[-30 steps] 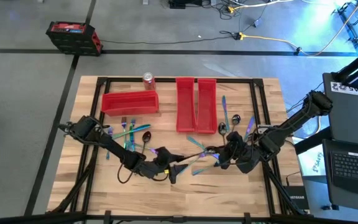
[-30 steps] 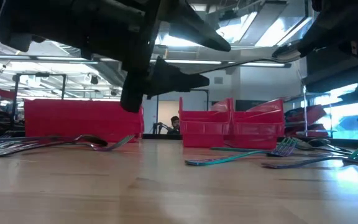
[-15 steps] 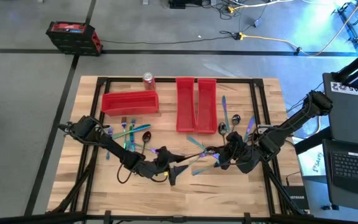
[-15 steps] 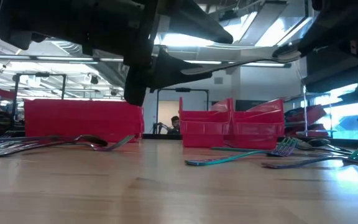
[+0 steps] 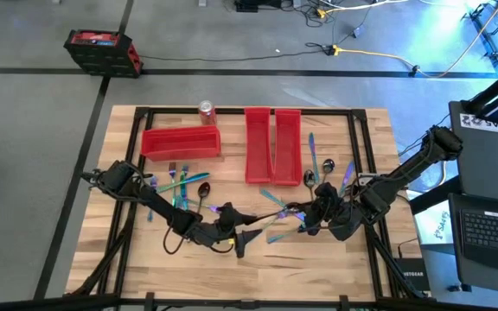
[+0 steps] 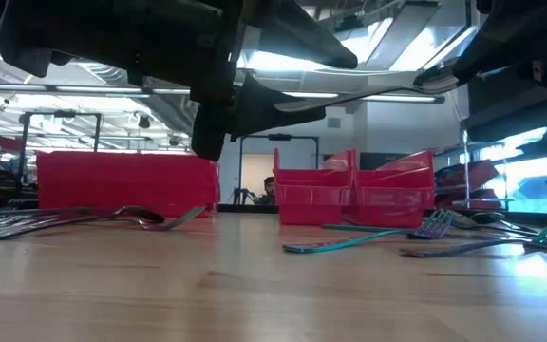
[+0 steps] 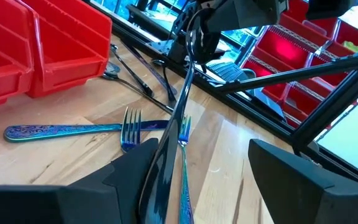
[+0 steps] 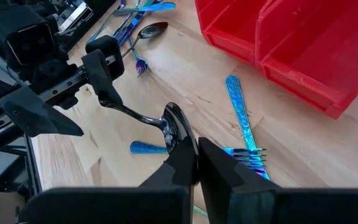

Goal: Sort silverware
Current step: Put the black spoon into the middle red bin

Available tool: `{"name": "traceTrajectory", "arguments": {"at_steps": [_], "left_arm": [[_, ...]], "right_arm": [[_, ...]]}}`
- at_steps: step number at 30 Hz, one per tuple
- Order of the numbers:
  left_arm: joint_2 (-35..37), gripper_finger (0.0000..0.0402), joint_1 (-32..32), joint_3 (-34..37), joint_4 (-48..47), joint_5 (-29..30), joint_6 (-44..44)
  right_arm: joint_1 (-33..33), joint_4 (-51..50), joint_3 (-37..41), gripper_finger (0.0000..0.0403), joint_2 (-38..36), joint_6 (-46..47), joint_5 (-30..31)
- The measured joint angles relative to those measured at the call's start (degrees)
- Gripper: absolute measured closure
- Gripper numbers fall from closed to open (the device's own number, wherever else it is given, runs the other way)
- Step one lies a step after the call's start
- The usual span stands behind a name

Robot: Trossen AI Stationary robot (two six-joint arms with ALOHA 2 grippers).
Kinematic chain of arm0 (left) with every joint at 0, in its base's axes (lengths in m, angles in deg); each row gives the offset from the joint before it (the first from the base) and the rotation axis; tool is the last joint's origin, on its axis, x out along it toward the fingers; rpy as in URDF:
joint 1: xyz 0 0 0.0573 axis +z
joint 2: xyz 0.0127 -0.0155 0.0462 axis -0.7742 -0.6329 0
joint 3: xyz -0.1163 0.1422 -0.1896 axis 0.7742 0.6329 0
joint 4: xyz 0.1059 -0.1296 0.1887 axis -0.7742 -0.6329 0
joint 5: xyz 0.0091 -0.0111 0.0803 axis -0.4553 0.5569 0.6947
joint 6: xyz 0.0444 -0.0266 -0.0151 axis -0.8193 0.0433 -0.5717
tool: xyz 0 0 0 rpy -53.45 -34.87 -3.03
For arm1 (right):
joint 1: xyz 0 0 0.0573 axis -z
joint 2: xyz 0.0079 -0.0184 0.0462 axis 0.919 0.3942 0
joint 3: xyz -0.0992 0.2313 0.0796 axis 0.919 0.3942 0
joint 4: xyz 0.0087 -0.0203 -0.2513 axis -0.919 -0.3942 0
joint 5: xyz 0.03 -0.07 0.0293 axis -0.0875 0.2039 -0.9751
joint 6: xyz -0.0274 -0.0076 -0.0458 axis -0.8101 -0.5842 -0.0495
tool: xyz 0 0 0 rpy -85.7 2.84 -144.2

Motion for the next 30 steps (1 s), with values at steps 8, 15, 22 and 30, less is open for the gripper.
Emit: {"name": "traceTrajectory", "arguments": {"at_steps": [8, 15, 22, 30], "left_arm": [[0.0, 0.0179, 0.7, 0.0, -0.3, -0.1, 0.1], [0.0, 0.0324, 1.0, 0.0, -0.3, -0.3, 0.3], [0.0, 0.0396, 1.8, 0.0, -0.8, -1.8, 0.6], [0.0, 0.0401, 2.3, 0.0, -1.4, -4.3, -0.3]], "right_arm": [[0.0, 0.4, 0.0, 0.0403, 0.0, -0.7, 0.2], [0.0, 0.8, 0.0, 0.0403, 0.0, -1.2, 0.4], [0.0, 0.8, 0.1, 0.0402, 0.0, -2.0, 0.4], [0.0, 2.1, 0.1, 0.0381, -0.2, -3.1, 0.9]]}}
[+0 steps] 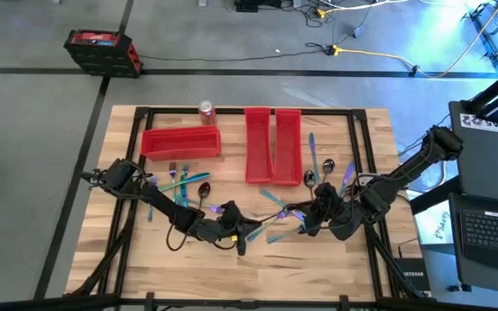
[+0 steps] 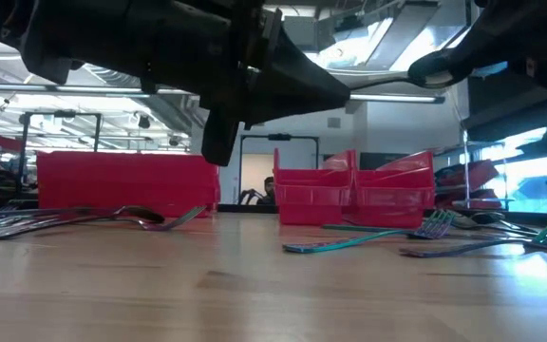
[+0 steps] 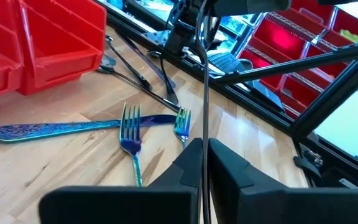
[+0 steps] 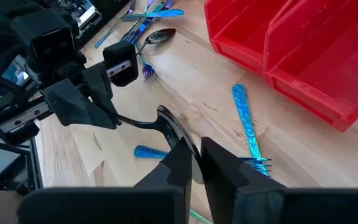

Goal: Sort silverware
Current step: Put the black spoon into the middle red bin

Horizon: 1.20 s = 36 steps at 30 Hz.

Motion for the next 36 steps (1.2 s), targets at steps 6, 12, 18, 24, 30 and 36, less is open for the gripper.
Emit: {"name": "traceTrajectory", "arguments": {"at_steps": [6, 12, 18, 24, 30, 36], "left_arm": [[0.0, 0.0401, 0.2, 0.0, -0.1, 0.2, -0.1], [0.0, 0.0401, 0.2, 0.0, -0.3, 0.4, -0.1], [0.0, 0.0401, 0.2, 0.0, -0.6, 0.5, 0.1], [0.0, 0.0401, 0.3, 0.0, -0.9, 0.6, 0.1], [0.0, 0.0401, 0.2, 0.0, -1.1, 0.9, -0.1], [0.0, 0.0401, 0.2, 0.0, -1.1, 1.4, 0.7]], "right_arm": [[0.0, 0.3, 0.0, 0.0367, -0.1, 0.2, -1.0], [0.0, 0.3, 0.0, 0.0366, -0.1, 0.1, -1.5], [0.0, 0.7, 0.0, 0.0365, -1.0, -0.1, -2.0], [0.0, 0.2, 0.0, 0.0365, -1.2, -1.3, -2.6], [0.0, 0.0, 0.0, 0.0365, -1.2, -1.5, -3.5], [0.0, -1.3, -0.1, 0.0339, -1.8, -1.6, -3.4]]}}
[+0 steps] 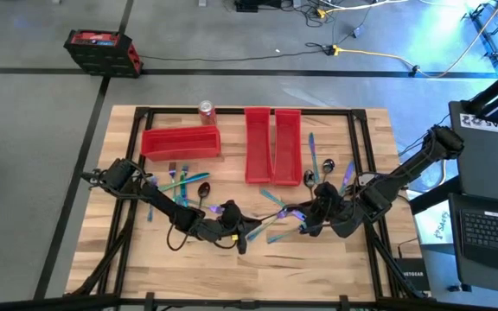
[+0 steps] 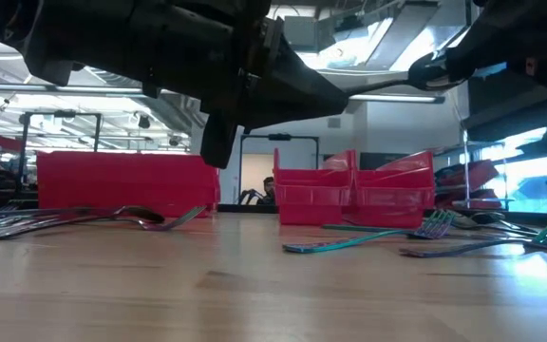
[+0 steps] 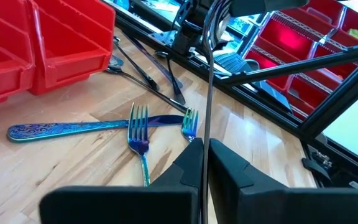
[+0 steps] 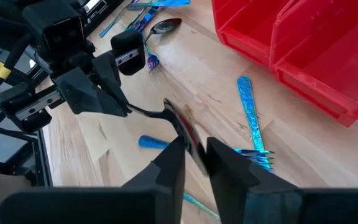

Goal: Sort silverware
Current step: Put the black spoon into the middle red bin

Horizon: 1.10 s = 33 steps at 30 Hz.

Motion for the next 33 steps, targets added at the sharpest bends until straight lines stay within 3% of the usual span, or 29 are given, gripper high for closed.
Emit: {"name": "traceTrajectory", "arguments": {"at_steps": [8, 14, 22, 33], "left_arm": [[0.0, 0.0401, -0.3, 0.0, -0.2, 1.2, 0.0], [0.0, 0.0401, -0.7, 0.0, 1.7, 1.4, 0.4], [0.0, 0.0401, -0.7, 0.0, 4.0, 2.9, 0.2], [1.3, 0.0401, 0.3, 0.0, 11.2, 7.5, -3.2]], "right_arm": [[0.0, -1.4, 0.0, 0.0248, -3.5, -1.4, 1.6], [0.0, -1.5, 0.0, 0.0207, -7.6, -3.3, 5.8], [0.0, -1.4, 0.0, 0.0203, -12.0, -5.7, 10.4], [0.0, -0.8, 0.0, 0.0203, -13.6, -6.0, 10.9]]}}
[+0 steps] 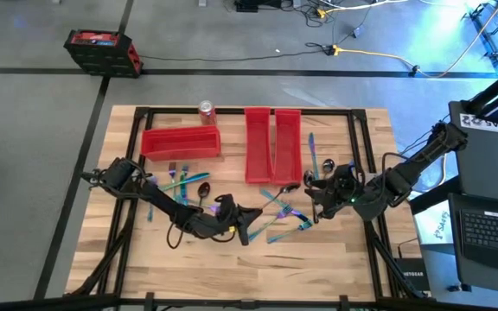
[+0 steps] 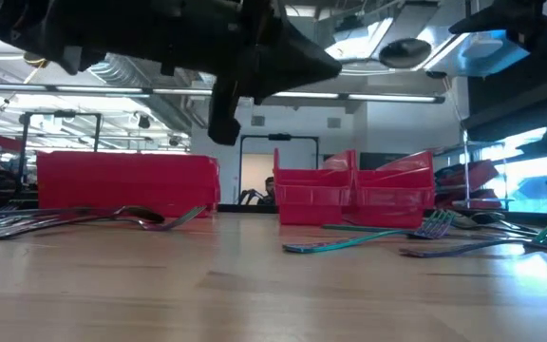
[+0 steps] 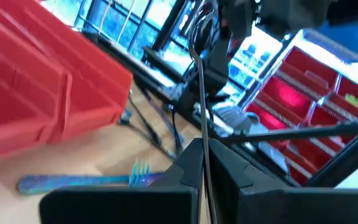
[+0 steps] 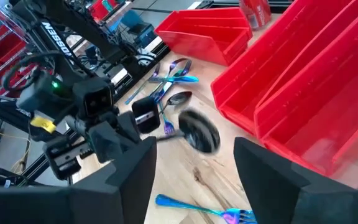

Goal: Sort silverware
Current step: Put the black spoon into the middle red bin

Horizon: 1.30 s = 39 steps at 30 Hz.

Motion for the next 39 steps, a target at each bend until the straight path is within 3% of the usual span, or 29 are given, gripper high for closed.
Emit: {"name": "traceTrajectory", "arguments": {"at_steps": [8, 18, 27, 39], "left_arm": [[4.7, 0.0401, 2.4, 0.0, 0.6, 5.4, -6.5], [7.6, 0.0401, 6.1, 0.0, 0.7, 3.1, -15.0], [7.9, 0.0401, 9.1, 0.0, 2.3, 2.9, -12.7], [7.9, 0.0401, 13.5, 0.0, 4.0, 3.0, -14.9]], "right_arm": [[0.0, 1.9, 0.0, 0.0203, 0.0, 0.0, -0.2], [0.0, 5.9, 0.0, 0.0204, -0.2, -1.1, 1.0], [0.0, 5.8, -3.0, 0.0204, -0.3, -8.1, 2.9], [0.0, 5.8, -3.7, 0.0204, -0.3, -9.9, 7.8]]}}
